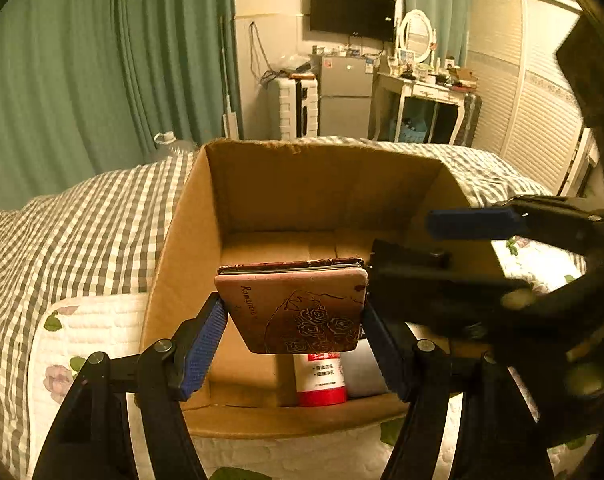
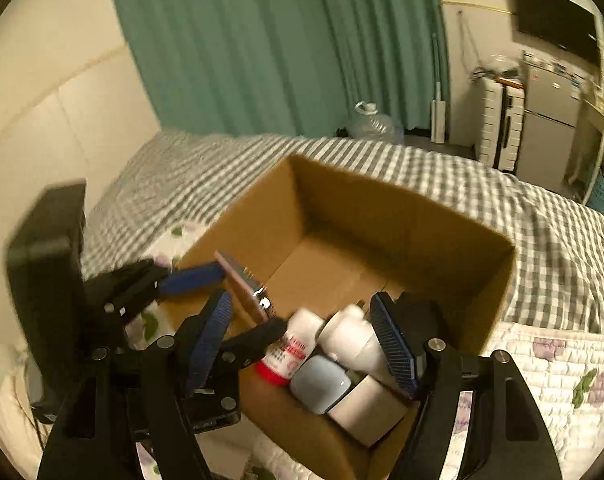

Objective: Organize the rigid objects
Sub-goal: 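Lower the black charger and rose card case into the box and release, then grasp the black remote control upright with the right tool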

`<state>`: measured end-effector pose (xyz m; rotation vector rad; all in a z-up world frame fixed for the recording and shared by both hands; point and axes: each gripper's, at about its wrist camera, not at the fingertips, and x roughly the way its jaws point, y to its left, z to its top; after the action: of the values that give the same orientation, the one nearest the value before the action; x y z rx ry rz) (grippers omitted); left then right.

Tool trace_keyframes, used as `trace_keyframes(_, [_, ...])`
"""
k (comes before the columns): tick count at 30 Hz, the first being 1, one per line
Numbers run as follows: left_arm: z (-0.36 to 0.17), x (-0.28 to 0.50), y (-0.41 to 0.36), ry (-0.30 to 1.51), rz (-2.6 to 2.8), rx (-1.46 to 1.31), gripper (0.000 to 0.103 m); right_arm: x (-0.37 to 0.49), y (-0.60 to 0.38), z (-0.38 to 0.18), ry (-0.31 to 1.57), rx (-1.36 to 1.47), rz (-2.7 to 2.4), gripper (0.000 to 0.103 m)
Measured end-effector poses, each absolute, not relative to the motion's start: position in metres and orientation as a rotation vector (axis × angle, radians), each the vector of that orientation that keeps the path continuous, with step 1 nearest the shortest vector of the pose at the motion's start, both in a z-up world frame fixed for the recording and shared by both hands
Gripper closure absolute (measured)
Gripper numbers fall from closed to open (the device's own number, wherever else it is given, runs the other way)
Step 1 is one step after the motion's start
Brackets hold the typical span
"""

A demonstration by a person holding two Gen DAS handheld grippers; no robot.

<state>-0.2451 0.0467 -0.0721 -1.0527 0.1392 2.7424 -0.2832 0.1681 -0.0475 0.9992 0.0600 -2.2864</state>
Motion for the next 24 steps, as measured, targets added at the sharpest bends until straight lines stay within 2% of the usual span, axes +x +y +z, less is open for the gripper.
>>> trace_keyframes(3, [-0.068,-0.241,0.048,0.146,2.723,-0.99,0.032,-0.292,0.164,-0.058,0.079,1.04,-2.304,0.032])
trace_keyframes(6, [-0.063,-0.235,0.056,0.247,2.74,-0.947,0.032,-0.302,0.169,-0.067,0.075,1.076,-2.398,0.032])
trace_keyframes(10, [-0.053,-0.227,0.055,0.226,2.763,-0.945,0.032,-0.3,0.179,-0.062,0.083,1.055,-2.478,0.032])
trace_keyframes(16, [-0.031,-0.19,0.046,0.233,2.846,-0.936,0.032,-0.245,0.191,-0.027,0.105,0.891,-2.558,0.032])
trace_keyframes(24, [-0.039,-0.128,0.031,0.233,2.909,-0.968,0.032,-0.156,0.211,-0.038,0.142,0.885,-2.649,0.032])
